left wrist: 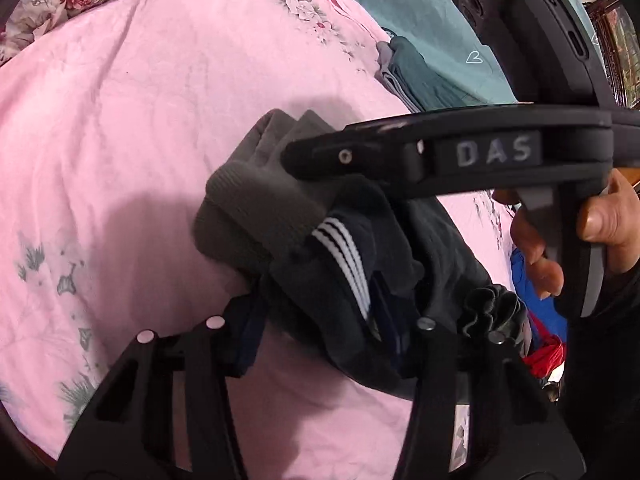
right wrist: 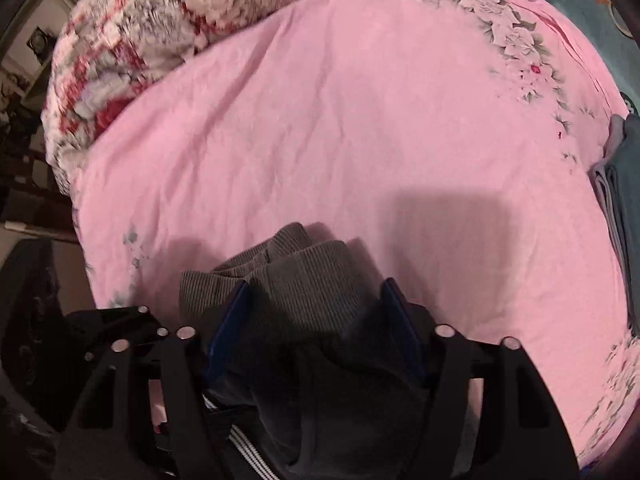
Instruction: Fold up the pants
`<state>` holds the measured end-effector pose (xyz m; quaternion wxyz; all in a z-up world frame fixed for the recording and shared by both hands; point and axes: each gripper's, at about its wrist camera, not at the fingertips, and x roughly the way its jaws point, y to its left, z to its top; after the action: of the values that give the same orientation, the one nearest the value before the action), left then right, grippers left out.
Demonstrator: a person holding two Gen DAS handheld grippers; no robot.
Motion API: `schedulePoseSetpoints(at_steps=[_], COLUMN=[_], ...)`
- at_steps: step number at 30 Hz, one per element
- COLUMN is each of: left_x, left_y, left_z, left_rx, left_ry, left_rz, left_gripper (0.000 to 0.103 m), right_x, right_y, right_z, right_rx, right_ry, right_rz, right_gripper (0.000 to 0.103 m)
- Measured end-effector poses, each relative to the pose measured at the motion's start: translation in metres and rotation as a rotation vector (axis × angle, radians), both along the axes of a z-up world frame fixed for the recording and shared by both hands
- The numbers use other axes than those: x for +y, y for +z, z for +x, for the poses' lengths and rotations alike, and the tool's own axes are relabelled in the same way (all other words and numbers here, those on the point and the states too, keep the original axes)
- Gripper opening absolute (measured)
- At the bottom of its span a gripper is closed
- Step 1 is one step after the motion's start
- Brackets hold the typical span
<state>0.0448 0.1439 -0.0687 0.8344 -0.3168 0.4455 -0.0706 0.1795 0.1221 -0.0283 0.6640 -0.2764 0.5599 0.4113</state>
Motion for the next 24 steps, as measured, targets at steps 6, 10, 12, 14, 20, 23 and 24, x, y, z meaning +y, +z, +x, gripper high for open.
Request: schedulePoseSetpoints(at_steps=[6,10,12,14,20,23,24], left_x=[-0.005,-0.016,-0.021,-0.023,-0.01,-0.004,-0.002], left_y=[0.013,0.035,0.041,0.042,0.017,0.011,0.009], left_z=[-0.004,-0.009,-0.01,-0.01,-0.017,-0.024,-0.025], left_rx=[-0.042,-0.105,-0.123,-0.112,-0.06,-0.059,-0.056], left_ry=[-0.005,-0.019,-0.023,-0.016,0.031,0.049,0.054], left_rz=[0.022,0.069,0.09,0.096,0.048,0.014,0.003], left_gripper=[0.039,0.033,0.033,0.033,0.033,0.037,0.041], right_x=[-0.025,-0.05,-0.063,-0.075,-0.053,-0.02,-0.009], right_y=[0.031,0.057,0.067,0.079,0.092,0.077,0.069], right_z=[0.002,-0.008,-0.014,-0.014,-0.041,-0.05,-0.048], right_rx=[0.0,-0.021,-0.037,-0.059,-0.158,-0.19,-0.193], right_ry=[-0.022,-0.024,-0.035,-0.076,-0.022,0.005,0.012], right_rz=[0.085,0.122,0.126,0.157,0.141,0.078,0.056], right_gripper=[0.02,0.0,0.0,0.005,0.082,0.082,0.082])
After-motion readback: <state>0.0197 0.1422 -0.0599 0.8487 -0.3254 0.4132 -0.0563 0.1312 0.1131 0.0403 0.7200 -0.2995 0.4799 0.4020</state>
